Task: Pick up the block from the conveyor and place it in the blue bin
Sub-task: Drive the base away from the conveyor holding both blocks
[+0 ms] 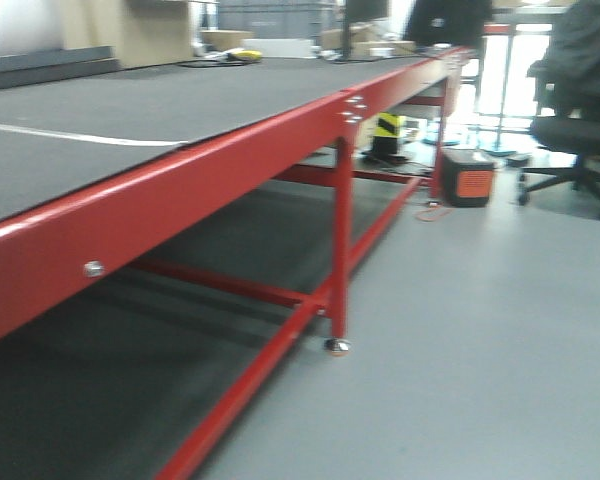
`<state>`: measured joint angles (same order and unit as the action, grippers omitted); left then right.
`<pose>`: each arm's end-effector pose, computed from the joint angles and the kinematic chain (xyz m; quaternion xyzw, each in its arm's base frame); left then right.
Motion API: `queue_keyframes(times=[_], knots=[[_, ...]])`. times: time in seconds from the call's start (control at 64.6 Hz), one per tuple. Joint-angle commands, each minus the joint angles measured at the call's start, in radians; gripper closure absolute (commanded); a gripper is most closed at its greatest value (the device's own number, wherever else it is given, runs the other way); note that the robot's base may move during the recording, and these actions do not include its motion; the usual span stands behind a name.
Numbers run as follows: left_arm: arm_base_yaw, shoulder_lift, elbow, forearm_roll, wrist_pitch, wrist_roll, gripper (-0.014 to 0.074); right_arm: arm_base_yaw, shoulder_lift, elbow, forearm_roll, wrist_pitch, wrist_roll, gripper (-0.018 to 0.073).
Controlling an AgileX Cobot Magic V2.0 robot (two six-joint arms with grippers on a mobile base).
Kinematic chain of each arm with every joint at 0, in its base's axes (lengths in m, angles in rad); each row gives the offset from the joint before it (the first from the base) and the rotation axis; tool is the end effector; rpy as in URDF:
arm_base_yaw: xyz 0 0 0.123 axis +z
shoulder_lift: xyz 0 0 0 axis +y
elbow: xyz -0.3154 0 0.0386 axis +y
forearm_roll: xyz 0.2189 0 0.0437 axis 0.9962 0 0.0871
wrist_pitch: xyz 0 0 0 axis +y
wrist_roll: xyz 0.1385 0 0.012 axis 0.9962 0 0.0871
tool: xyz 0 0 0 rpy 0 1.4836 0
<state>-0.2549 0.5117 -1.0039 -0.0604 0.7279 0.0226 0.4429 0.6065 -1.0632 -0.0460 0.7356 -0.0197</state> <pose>0.0504 -0.0189 0.4325 0.1008 0.7505 -0.1053 0.6445 0.0709 0.0289 0.4437 -0.1801 0.7500 0.1113 0.6266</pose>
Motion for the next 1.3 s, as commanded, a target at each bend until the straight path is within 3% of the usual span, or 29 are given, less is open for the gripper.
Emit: queue_keyframes(times=[0.0, 1.284], knots=[[-0.007, -0.005, 0.000, -0.006, -0.020, -0.008, 0.0708, 0.000, -0.002, -0.005, -0.009, -0.021, -0.009, 0.0722], [-0.007, -0.005, 0.000, -0.006, -0.020, -0.008, 0.0708, 0.000, -0.002, -0.005, -0.009, -0.027, -0.009, 0.0722]])
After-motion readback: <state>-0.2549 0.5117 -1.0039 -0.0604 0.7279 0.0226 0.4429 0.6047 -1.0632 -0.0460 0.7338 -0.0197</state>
